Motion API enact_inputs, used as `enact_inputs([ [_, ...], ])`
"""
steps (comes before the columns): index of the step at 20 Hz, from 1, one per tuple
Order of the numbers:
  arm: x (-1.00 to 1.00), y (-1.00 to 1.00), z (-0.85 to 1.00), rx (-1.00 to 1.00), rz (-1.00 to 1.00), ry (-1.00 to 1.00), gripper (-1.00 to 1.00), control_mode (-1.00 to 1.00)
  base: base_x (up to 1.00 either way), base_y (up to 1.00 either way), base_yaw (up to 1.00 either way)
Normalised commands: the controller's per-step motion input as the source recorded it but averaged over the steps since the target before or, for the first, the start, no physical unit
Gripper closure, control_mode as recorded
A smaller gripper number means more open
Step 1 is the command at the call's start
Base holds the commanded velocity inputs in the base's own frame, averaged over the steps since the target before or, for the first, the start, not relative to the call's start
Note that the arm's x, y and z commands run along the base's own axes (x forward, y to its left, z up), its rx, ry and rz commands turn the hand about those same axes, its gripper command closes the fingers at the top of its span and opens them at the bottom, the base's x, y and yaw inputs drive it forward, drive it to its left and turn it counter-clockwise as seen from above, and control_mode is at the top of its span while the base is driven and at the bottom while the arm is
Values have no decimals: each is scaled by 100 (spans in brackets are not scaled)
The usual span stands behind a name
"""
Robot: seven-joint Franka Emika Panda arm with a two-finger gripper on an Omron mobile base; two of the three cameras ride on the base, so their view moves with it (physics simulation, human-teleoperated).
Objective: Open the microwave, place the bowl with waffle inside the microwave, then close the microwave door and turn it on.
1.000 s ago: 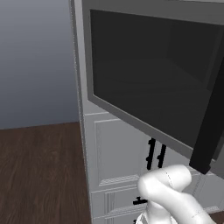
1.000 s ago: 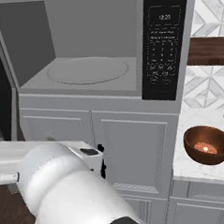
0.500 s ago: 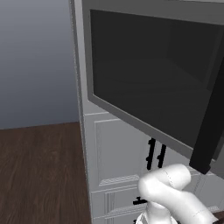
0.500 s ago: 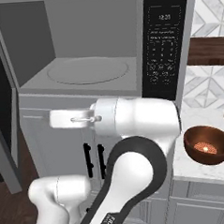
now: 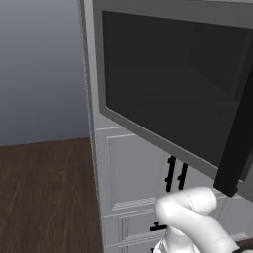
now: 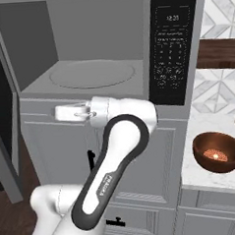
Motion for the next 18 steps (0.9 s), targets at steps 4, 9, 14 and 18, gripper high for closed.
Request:
enact_inputs([
  [4, -43, 97, 0, 0, -5, -24, -100, -100, 0, 0, 0],
  [9, -91, 97, 6, -1, 0, -30, -100, -100, 0, 0, 0],
  [14, -99, 100, 15, -2, 0, -37, -100, -100, 0, 0, 0],
  [18, -23, 75, 4, 0, -8, -15, -100, -100, 0, 0, 0],
])
